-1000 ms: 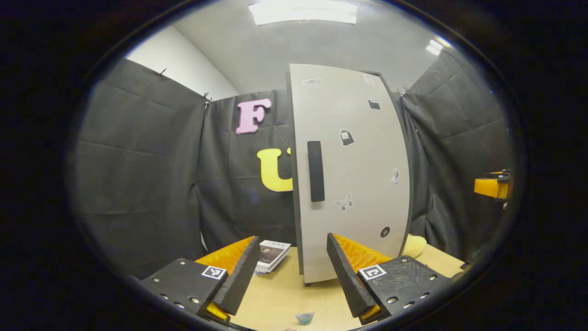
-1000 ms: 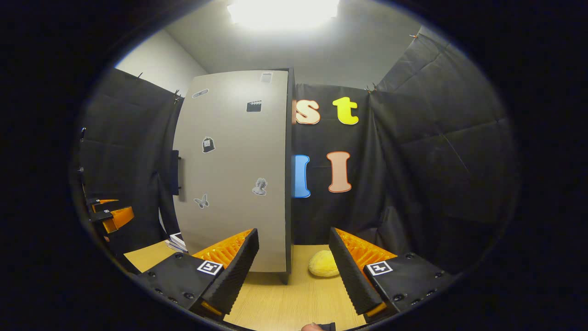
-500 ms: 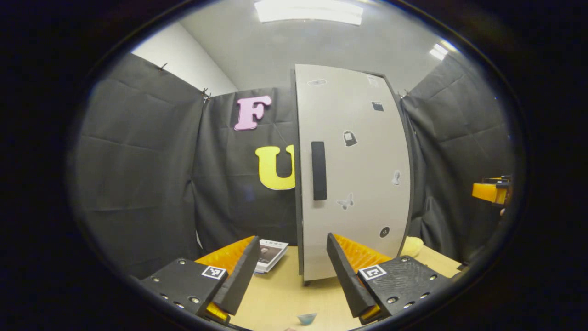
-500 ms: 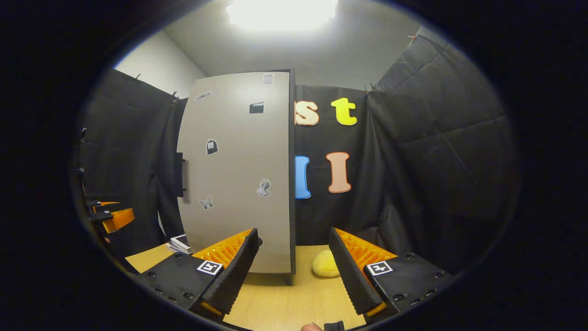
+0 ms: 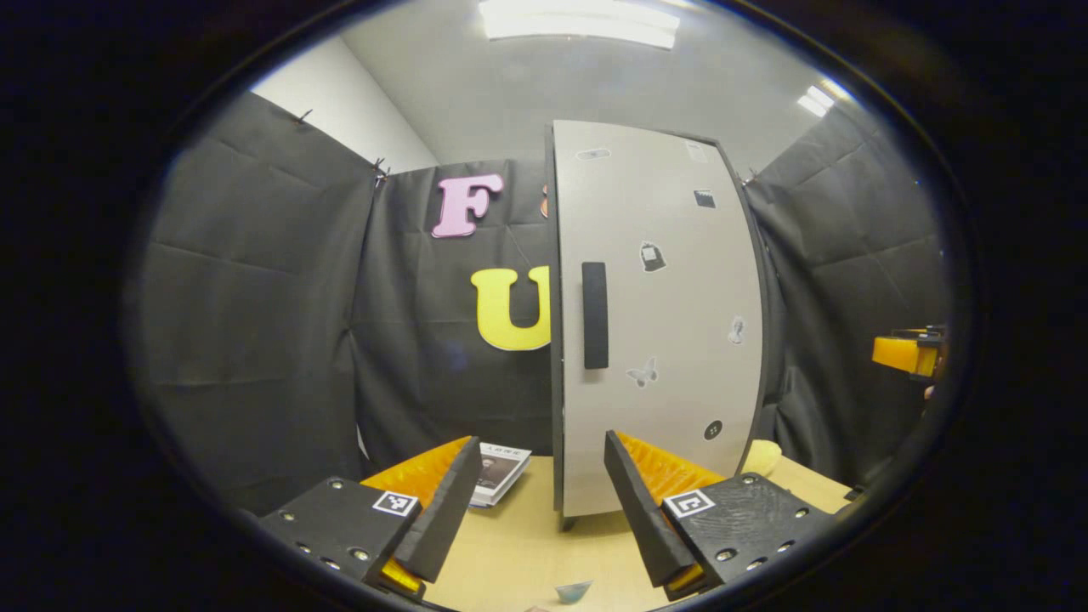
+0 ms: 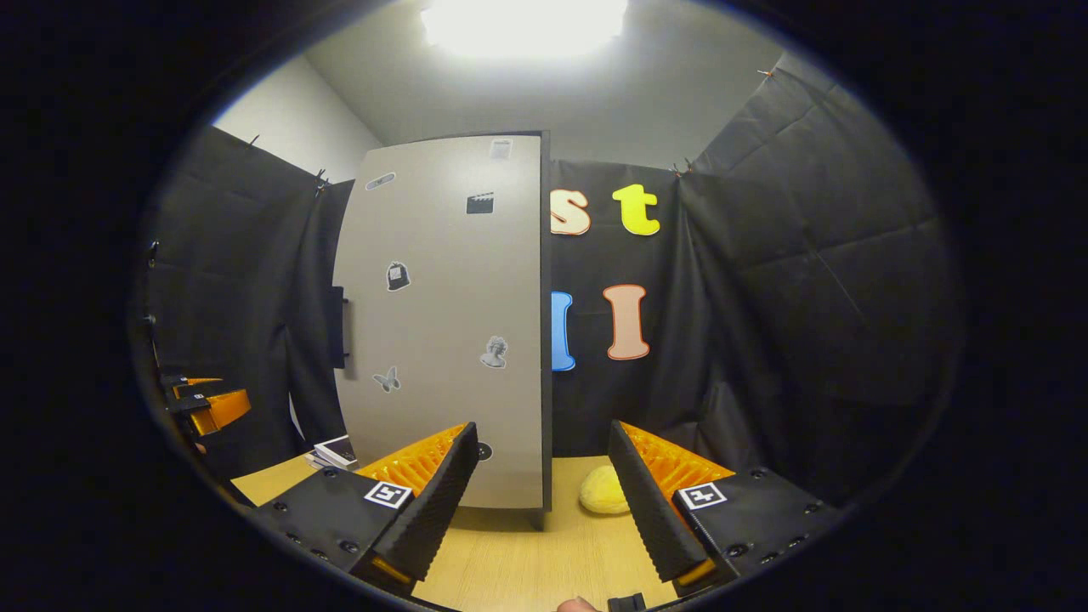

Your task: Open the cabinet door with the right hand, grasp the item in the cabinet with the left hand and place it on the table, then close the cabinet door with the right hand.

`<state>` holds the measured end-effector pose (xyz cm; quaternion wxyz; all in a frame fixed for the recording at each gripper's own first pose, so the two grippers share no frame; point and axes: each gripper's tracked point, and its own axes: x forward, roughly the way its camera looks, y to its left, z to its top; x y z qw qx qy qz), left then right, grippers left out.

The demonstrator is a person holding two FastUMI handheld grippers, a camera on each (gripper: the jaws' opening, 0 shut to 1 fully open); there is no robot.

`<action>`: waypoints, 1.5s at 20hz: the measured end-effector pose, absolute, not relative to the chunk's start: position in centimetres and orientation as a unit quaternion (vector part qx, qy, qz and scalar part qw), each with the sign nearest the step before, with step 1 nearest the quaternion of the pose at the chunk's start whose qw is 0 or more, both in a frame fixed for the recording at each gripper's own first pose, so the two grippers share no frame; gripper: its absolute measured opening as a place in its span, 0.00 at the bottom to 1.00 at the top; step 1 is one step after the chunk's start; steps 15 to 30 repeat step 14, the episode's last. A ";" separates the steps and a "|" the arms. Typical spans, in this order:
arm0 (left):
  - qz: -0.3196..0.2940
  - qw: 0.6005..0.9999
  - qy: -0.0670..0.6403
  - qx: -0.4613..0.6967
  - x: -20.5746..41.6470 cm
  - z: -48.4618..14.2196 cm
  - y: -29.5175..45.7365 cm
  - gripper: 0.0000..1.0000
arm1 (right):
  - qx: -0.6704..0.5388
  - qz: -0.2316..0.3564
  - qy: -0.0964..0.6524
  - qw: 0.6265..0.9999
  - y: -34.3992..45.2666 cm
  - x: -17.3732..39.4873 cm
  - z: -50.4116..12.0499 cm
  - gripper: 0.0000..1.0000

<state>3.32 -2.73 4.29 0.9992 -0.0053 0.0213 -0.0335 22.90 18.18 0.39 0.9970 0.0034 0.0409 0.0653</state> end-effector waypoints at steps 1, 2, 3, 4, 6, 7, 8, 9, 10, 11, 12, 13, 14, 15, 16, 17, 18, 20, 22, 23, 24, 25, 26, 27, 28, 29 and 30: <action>-0.034 0.999 0.021 -0.005 3.5 4.2 -2.6 0.87 | 0.003 0.064 0.040 0.997 18.2 22.9 0.4 0.98; -0.035 0.999 0.021 -0.005 3.5 4.2 -2.6 0.89 | 0.004 0.064 0.040 0.997 18.2 22.9 0.4 0.98; -0.035 0.999 0.020 -0.005 3.4 4.2 -2.6 0.89 | 0.006 0.064 0.039 0.997 18.2 22.9 0.5 0.98; -0.036 0.999 0.020 -0.004 3.4 4.2 -2.6 0.87 | 0.007 0.064 0.039 0.997 18.1 23.1 0.4 0.98; -0.037 0.999 0.019 -0.004 3.3 4.3 -2.7 0.87 | 0.007 0.063 0.038 0.997 18.1 23.1 0.4 0.98; -0.037 0.999 0.019 -0.003 3.3 4.3 -2.7 0.87 | 0.008 0.063 0.038 0.997 18.2 22.9 0.4 0.98; -0.038 0.999 0.018 -0.003 3.3 4.3 -2.7 0.87 | 0.008 0.062 0.038 0.997 18.1 23.0 0.4 0.98; -0.038 0.999 0.019 -0.004 3.4 4.3 -2.7 0.87 | 0.008 0.063 0.038 0.997 18.0 23.1 0.4 0.98; -0.038 0.999 0.019 -0.004 3.3 4.3 -2.8 0.87 | 0.008 0.063 0.039 0.997 17.9 23.2 0.3 0.98; -0.039 0.999 0.019 -0.004 3.3 4.2 -2.8 0.87 | 0.008 0.063 0.039 0.997 17.9 23.2 0.3 0.98; -0.039 0.999 0.020 -0.003 3.2 4.1 -2.8 0.87 | 0.009 0.064 0.040 0.997 17.9 23.2 0.3 0.98; -0.039 0.999 0.020 -0.003 3.2 4.1 -2.9 0.87 | 0.009 0.063 0.040 0.997 17.8 23.2 0.3 0.98; -0.040 0.999 0.020 -0.002 3.2 4.2 -2.9 0.87 | 0.009 0.063 0.039 0.997 17.7 23.2 0.3 0.98; -0.040 0.999 0.020 -0.002 3.2 4.2 -2.9 0.87 | 0.009 0.063 0.039 0.997 17.7 23.2 0.3 0.98; -0.040 0.999 0.020 -0.002 3.2 4.2 -2.9 0.87 | 0.009 0.063 0.039 0.997 17.7 23.2 0.3 0.98; -0.040 0.999 0.020 -0.002 3.2 4.2 -2.9 0.87 | 0.009 0.063 0.039 0.997 17.7 23.2 0.3 0.98; -0.040 0.999 0.020 -0.002 3.2 4.2 -2.9 0.87 | 0.009 0.063 0.039 0.997 17.7 23.2 0.3 0.98; -0.040 0.999 0.020 -0.002 3.2 4.2 -2.9 0.87 | 0.009 0.063 0.039 0.997 17.7 23.2 0.3 0.98; -0.040 0.999 0.020 -0.002 3.2 4.2 -2.9 0.87 | 0.009 0.063 0.039 0.997 17.7 23.2 0.3 0.98; -0.040 0.999 0.020 -0.002 3.2 4.2 -2.9 0.87 | 0.009 0.063 0.039 0.997 17.7 23.2 0.3 0.98; -0.040 0.999 0.020 -0.002 3.2 4.2 -2.9 0.87 | 0.009 0.063 0.039 0.997 17.7 23.2 0.3 0.98; -0.040 0.999 0.020 -0.002 3.2 4.2 -2.9 0.87 | 0.009 0.063 0.039 0.997 17.7 23.2 0.3 0.98; -0.040 0.999 0.020 -0.002 3.2 4.2 -2.9 0.87 | 0.009 0.063 0.039 0.997 17.7 23.2 0.3 0.98; -0.040 0.999 0.020 -0.002 3.2 4.2 -2.9 0.87 | 0.009 0.063 0.039 0.997 17.7 23.2 0.3 0.98; -0.040 0.999 0.020 -0.002 3.2 4.2 -2.9 0.87 | 0.009 0.063 0.039 0.997 17.7 23.2 0.3 0.98; -0.040 0.999 0.020 -0.002 3.2 4.2 -2.9 0.87 | 0.009 0.063 0.039 0.997 17.7 23.2 0.3 0.98; -0.040 0.999 0.020 -0.002 3.2 4.2 -2.9 0.87 | 0.009 0.063 0.039 0.997 17.7 23.2 0.3 0.98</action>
